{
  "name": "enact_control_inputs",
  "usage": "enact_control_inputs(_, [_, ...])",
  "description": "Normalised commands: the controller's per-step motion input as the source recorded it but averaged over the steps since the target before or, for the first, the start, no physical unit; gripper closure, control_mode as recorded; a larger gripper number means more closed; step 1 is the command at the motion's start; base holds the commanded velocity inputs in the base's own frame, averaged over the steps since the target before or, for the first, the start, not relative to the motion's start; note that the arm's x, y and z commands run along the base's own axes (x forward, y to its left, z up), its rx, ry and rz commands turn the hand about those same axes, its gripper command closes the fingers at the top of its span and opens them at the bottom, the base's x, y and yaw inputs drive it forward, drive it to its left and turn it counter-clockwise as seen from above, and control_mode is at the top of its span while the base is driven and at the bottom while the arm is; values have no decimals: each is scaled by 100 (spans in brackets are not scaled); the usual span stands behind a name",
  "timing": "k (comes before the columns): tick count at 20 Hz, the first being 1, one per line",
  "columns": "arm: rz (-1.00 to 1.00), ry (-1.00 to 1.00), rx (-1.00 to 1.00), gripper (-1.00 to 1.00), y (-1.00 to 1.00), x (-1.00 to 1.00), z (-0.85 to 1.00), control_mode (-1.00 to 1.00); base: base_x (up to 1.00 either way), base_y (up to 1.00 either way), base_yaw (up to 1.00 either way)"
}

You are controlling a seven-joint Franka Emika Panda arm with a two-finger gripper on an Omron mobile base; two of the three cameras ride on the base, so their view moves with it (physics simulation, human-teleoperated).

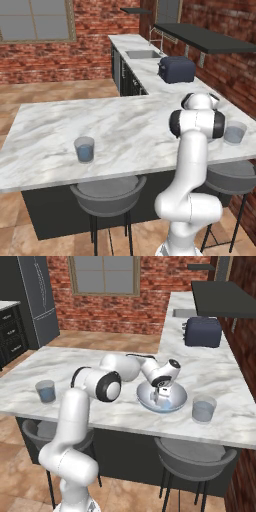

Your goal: There are four ice cubes in the ice bowl. Place two ice cubes in each glass of water.

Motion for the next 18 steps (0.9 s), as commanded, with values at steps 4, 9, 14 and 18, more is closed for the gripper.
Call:
enact_control_inputs(4, [0, -14, 5, 100, -1, -66, 29, -100, 0, 0, 0])
enact_control_inputs(9, [2, -5, 0, 100, 21, -42, 39, -100, 0, 0, 0])
enact_control_inputs(14, [13, 0, 0, 100, 36, -45, 74, -100, 0, 0, 0])
enact_control_inputs(18, [23, 0, -2, 100, 44, -56, 68, -100, 0, 0, 0])
